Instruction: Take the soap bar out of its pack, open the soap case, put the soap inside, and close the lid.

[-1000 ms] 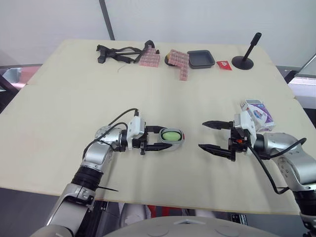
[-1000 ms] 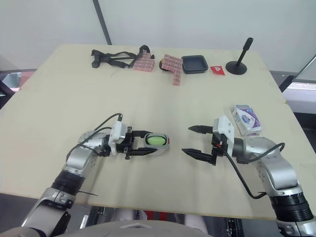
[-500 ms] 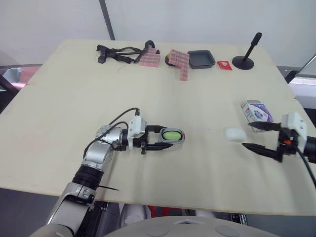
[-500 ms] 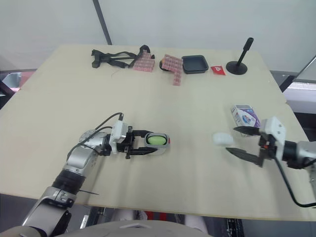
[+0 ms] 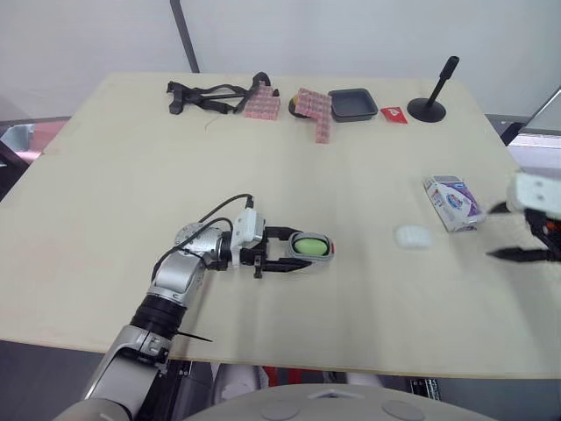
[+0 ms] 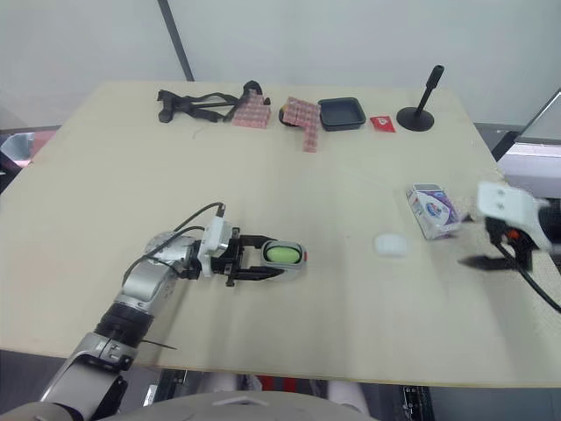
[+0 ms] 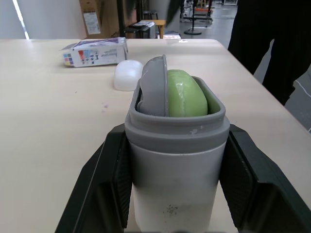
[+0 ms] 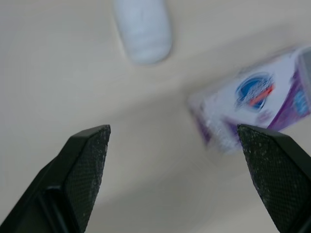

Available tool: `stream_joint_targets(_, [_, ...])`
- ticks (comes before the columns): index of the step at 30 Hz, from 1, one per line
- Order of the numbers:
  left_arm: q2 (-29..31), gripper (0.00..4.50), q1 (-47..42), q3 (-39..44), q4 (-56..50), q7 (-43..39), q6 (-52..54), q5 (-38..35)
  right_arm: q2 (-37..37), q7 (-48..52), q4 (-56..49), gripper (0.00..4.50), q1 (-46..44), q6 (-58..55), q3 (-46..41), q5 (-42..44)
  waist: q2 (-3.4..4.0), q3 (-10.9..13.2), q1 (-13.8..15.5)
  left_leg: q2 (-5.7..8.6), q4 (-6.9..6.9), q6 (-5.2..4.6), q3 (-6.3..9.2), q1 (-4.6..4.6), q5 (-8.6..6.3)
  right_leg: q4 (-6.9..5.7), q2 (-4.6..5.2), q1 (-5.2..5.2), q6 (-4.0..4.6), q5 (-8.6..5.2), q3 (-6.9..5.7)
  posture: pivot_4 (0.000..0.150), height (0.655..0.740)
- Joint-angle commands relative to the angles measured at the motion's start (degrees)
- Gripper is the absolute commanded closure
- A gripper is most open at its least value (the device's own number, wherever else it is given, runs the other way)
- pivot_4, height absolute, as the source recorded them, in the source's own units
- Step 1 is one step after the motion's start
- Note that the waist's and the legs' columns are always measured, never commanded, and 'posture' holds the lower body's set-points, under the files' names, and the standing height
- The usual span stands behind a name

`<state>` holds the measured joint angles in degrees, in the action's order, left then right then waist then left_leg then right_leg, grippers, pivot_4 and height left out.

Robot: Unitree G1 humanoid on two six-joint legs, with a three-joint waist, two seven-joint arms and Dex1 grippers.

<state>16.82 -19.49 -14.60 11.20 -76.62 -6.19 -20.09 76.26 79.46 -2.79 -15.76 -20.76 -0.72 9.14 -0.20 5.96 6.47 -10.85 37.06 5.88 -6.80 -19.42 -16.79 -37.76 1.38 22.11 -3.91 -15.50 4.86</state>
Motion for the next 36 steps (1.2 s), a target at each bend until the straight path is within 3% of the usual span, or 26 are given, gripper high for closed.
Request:
stream_joint_targets(1, [0.1,2.58,-0.6,0.5,-1.2,0.0,-0.1,-0.6,0.1,1.4,-3.7,0.05,-3.7,-3.4,5.8,-3.9,-0.02,0.0,0.4,0.00,0.02,-0.02,0.00,-0.02,-0.01,0.02,0.01,0.00,0.00,0.00,-0.03,0.150,0.7400])
stream_joint_targets(12, [-0.3,2.58,0.1,-0.2,-1.6,-0.2,0.1,-0.5,-11.3,-0.3,-5.8,0.05,-16.4,-12.0,18.6,-9.7,-0.01,0.0,0.1,0.01,0.17,-0.08,-0.08,-0.07,-0.04,-0.20,0.03,0.14,0.02,-0.01,0.07,0.150,0.7400])
stream_joint_targets(36, [0.1,2.58,0.2,0.1,-2.4,0.6,0.8,-0.5,-17.1,-2.3,0.0,0.05,-16.9,-8.8,23.4,-15.2,0.00,0.0,0.1,0.01,0.18,-0.07,-0.13,-0.05,-0.04,-0.25,0.04,0.14,0.02,-0.01,0.09,0.150,0.7400])
